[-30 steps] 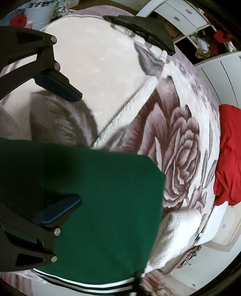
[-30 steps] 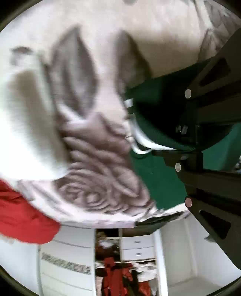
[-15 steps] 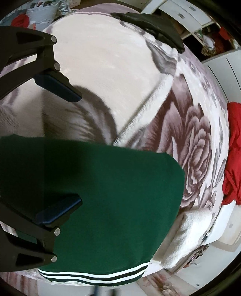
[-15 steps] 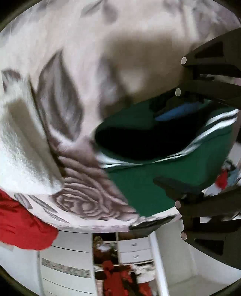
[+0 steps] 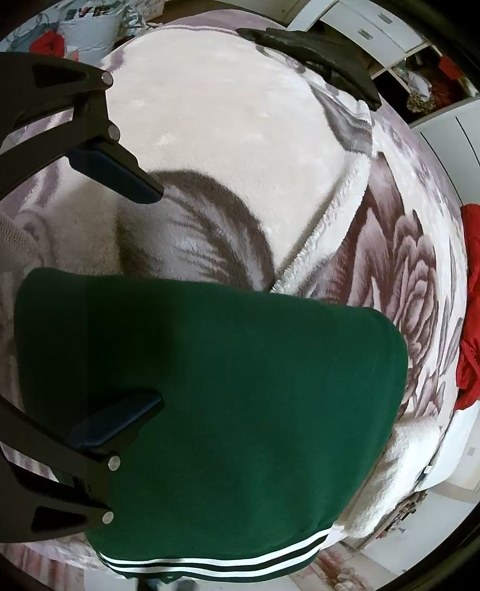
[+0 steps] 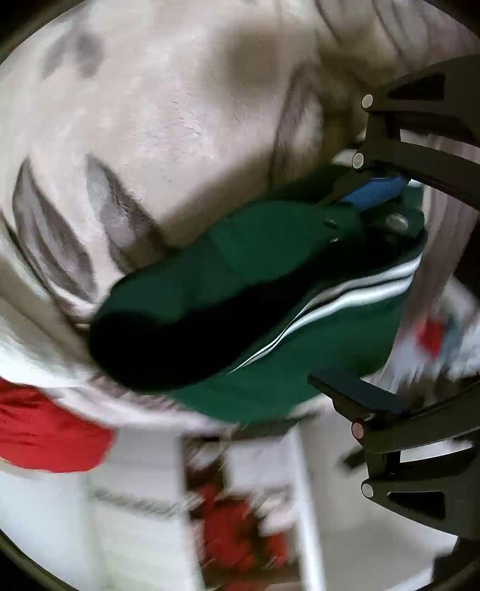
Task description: Fold large clothes
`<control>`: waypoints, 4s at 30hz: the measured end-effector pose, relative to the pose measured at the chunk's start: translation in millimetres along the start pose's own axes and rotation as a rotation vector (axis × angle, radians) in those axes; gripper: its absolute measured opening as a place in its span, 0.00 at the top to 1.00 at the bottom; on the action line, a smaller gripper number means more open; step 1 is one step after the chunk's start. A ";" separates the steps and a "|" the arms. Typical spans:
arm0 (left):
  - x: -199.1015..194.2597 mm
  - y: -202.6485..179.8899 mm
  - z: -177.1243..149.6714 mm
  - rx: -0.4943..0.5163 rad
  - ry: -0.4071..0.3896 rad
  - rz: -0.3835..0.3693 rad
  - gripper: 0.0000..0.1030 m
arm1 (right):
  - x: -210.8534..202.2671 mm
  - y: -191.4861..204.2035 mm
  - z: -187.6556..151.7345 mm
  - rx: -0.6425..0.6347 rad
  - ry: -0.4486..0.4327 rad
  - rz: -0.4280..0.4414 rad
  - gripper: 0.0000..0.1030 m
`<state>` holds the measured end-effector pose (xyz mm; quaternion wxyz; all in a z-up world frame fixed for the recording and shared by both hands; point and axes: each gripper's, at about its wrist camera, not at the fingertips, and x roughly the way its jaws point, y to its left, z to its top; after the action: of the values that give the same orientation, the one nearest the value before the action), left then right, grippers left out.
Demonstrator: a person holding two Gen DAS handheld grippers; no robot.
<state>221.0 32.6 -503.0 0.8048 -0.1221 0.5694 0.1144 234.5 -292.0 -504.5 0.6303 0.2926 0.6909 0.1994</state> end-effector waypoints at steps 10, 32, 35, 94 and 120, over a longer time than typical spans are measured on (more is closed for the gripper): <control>-33.7 -4.4 -1.3 0.042 -0.029 -0.010 0.00 | -5.4 7.6 -20.4 0.211 -0.037 0.012 0.84; -24.8 -18.3 28.2 0.043 -0.011 -0.085 0.00 | -47.5 -51.8 6.2 0.226 0.003 -0.285 0.48; -33.2 -24.8 68.3 0.072 -0.099 -0.033 0.00 | -81.0 -27.6 8.3 0.158 -0.121 -0.411 0.48; -8.8 -64.5 3.4 0.066 0.117 0.070 0.00 | -29.2 -34.7 -73.0 0.198 -0.014 -0.433 0.91; -6.5 28.2 108.8 -0.074 -0.041 0.129 0.00 | -31.8 7.4 49.0 0.122 0.049 -0.310 0.94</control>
<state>306.4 94.4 -463.7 0.8022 -0.1124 0.5550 0.1894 285.0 -311.9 -481.9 0.6177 0.2151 0.7537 0.0647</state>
